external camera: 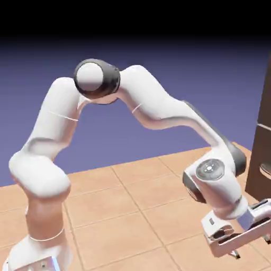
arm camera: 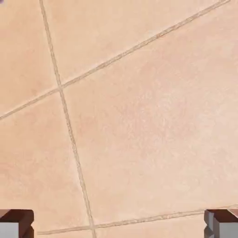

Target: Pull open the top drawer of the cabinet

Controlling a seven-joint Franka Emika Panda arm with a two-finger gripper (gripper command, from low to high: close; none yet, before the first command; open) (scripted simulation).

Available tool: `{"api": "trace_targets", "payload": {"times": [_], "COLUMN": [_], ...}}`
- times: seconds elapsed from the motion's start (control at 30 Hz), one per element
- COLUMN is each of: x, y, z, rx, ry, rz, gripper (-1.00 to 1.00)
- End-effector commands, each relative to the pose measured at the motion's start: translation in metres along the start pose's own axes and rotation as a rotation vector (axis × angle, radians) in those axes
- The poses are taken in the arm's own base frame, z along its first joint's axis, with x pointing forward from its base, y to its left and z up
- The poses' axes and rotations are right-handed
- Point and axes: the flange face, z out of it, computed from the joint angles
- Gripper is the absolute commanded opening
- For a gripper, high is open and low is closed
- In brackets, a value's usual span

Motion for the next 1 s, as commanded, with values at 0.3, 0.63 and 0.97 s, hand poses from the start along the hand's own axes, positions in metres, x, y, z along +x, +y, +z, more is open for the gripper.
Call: {"api": "trace_targets", "payload": {"times": [0.3, 0.63, 0.97], "x": [-0.049, -0.199, -0.4], "y": [-0.073, -0.077, 0.061], "z": [-0.036, -0.096, -0.14], "rx": [0.314, 0.515, 0.426], "ry": [-0.146, -0.504, -0.942], "rz": [0.181, 0.11, -0.166], "gripper": [0.0, 0.0, 0.0]}}
